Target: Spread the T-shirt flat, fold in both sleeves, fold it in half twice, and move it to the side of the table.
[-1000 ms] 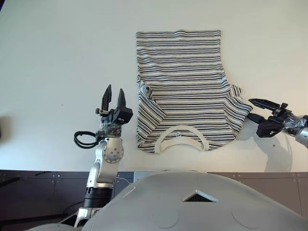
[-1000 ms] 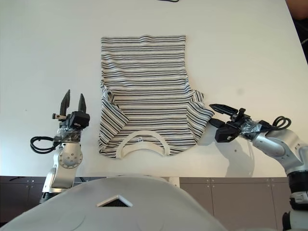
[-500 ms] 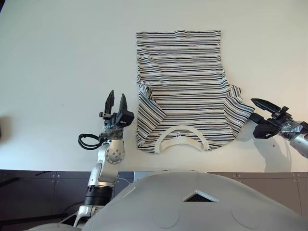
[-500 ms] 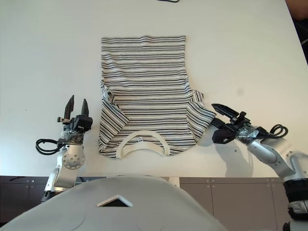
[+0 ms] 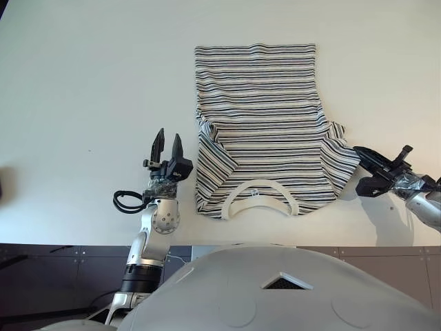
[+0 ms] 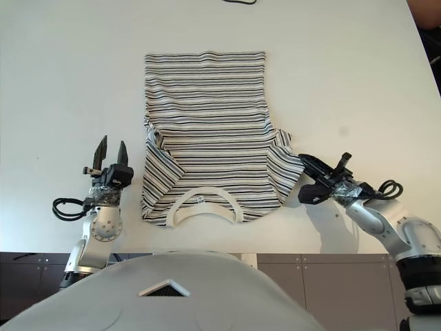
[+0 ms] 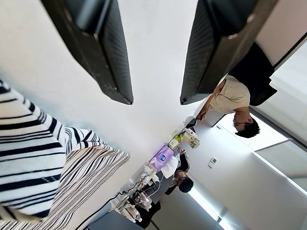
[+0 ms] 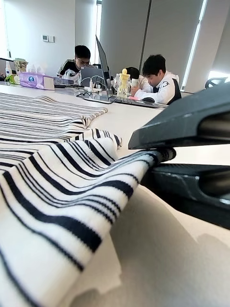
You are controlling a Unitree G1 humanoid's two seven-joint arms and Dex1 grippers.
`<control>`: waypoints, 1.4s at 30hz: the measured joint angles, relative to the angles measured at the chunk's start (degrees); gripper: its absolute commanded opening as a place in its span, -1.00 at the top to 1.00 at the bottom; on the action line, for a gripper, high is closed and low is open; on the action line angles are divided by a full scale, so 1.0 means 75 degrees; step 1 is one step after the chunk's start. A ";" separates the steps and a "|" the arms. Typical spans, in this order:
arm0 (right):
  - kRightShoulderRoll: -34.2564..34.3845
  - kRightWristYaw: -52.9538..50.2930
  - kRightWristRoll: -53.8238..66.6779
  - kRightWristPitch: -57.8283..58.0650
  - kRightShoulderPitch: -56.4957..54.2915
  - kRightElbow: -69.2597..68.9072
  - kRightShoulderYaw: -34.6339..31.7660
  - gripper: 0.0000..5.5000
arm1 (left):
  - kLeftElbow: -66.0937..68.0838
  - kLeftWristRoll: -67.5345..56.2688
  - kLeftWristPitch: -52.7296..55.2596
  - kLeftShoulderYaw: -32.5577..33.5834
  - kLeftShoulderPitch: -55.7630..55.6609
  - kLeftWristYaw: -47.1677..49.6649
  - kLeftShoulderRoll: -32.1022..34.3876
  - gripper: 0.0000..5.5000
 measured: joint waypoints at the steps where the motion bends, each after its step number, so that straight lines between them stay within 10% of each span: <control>1: -0.0001 -0.0059 0.0000 0.0058 0.0029 -0.0050 -0.0010 0.96 | 0.0009 -0.0014 -0.0003 0.0000 -0.0003 0.0000 0.0001 0.33; 26: 0.1251 -0.0440 0.0442 -0.0080 0.0330 -0.2297 -0.0379 0.96 | 0.0346 -0.0139 -0.0280 -0.0069 -0.0337 -0.0011 0.0134 0.33; 37: 0.1882 0.0527 0.0137 -0.0114 -0.0230 -0.1804 0.0769 0.96 | 0.0436 -0.0307 -0.0291 -0.0166 -0.0499 -0.0165 0.0286 0.33; 42: 0.2104 0.0742 0.0154 0.0206 -0.0320 -0.1756 0.0771 0.67 | 0.0456 -0.0409 -0.0353 -0.0131 -0.0558 -0.0377 0.0565 0.33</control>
